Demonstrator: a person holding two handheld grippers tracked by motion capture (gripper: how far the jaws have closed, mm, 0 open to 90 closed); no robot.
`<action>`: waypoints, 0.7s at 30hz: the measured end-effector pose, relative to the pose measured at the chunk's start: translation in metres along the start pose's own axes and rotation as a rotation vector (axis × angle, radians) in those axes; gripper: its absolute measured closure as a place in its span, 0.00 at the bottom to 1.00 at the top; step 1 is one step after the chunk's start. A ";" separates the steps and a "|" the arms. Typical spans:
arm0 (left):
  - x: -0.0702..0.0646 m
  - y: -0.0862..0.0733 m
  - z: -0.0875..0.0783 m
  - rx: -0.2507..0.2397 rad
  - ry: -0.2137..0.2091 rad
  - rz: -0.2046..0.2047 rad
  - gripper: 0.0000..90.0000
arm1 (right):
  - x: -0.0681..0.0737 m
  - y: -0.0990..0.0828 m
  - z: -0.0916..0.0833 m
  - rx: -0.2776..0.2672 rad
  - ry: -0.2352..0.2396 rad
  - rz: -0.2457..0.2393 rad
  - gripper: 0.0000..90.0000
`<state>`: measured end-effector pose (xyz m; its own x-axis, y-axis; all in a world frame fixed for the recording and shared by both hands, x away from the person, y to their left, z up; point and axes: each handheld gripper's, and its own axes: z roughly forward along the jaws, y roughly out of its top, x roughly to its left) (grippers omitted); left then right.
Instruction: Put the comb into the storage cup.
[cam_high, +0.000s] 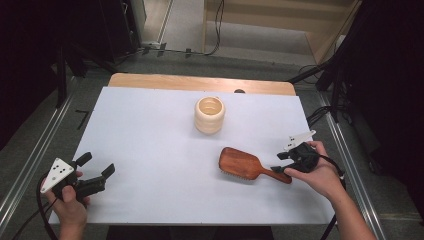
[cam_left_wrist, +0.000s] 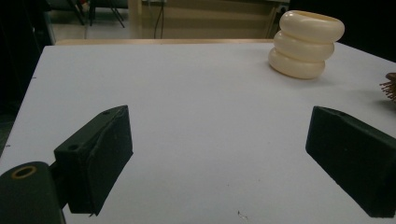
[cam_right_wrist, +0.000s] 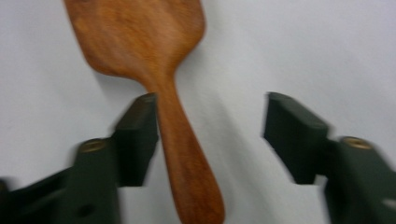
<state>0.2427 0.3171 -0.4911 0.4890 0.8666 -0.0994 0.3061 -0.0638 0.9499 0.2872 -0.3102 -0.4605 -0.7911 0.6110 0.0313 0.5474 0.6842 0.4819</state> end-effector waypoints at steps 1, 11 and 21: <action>0.000 0.000 0.000 0.000 0.000 0.000 0.08 | 0.003 0.003 0.001 0.013 0.008 -0.014 0.16; 0.000 0.000 0.000 -0.002 0.002 -0.004 0.08 | 0.028 0.020 0.032 0.148 -0.008 -0.154 0.00; 0.000 0.000 0.000 0.000 0.002 -0.004 0.08 | 0.027 0.023 0.045 0.189 0.032 -0.185 0.62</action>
<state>0.2428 0.3174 -0.4912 0.4862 0.8678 -0.1025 0.3076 -0.0602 0.9496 0.2909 -0.2600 -0.4882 -0.8890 0.4578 -0.0129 0.4317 0.8470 0.3101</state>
